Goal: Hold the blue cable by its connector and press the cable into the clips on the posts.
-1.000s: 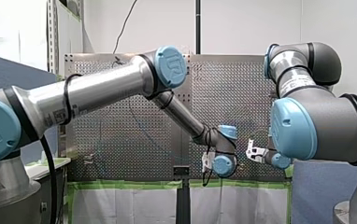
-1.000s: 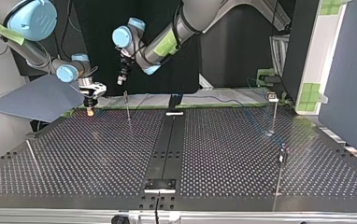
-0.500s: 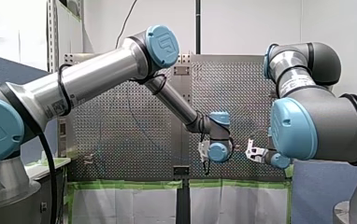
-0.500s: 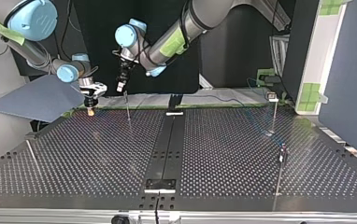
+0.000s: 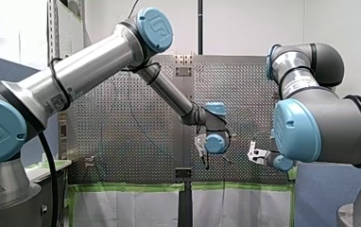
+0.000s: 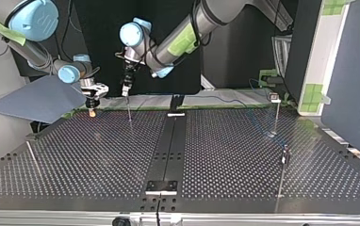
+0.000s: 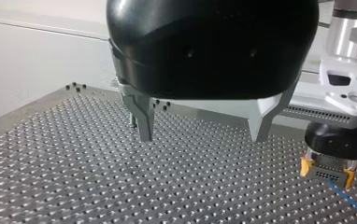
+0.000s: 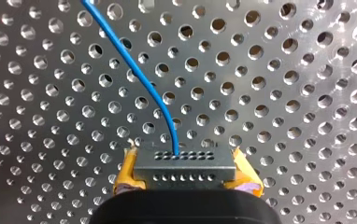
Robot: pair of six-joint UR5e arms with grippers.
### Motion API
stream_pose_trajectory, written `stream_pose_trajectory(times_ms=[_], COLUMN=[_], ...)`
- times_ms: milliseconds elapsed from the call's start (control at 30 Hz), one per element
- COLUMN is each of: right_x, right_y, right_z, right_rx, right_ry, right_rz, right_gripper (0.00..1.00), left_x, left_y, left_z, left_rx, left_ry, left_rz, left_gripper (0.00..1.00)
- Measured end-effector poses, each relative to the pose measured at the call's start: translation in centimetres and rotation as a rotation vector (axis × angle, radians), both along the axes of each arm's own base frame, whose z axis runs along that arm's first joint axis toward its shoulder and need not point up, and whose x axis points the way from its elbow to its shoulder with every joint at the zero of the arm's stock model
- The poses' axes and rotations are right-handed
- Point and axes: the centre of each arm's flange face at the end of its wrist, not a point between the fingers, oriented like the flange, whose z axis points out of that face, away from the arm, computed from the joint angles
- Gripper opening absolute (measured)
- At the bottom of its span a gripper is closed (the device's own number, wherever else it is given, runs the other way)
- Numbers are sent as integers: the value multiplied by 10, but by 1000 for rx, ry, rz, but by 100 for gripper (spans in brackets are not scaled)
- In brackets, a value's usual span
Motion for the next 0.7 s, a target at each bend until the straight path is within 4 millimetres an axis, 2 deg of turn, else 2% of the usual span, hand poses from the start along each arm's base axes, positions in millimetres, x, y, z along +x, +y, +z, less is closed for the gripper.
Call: stream_pose_trajectory(times_ms=[467, 700], right_x=[4, 9], right_y=[1, 2], right_z=[0, 1], right_rx=[-3, -3], right_ry=[-4, -9], right_rz=[5, 18], right_gripper=[2, 2], left_x=[-16, -24], left_y=[30, 43], left_z=[34, 56], left_rx=[18, -35], left_ry=[15, 2], left_rz=[12, 6], left_gripper=[100, 100])
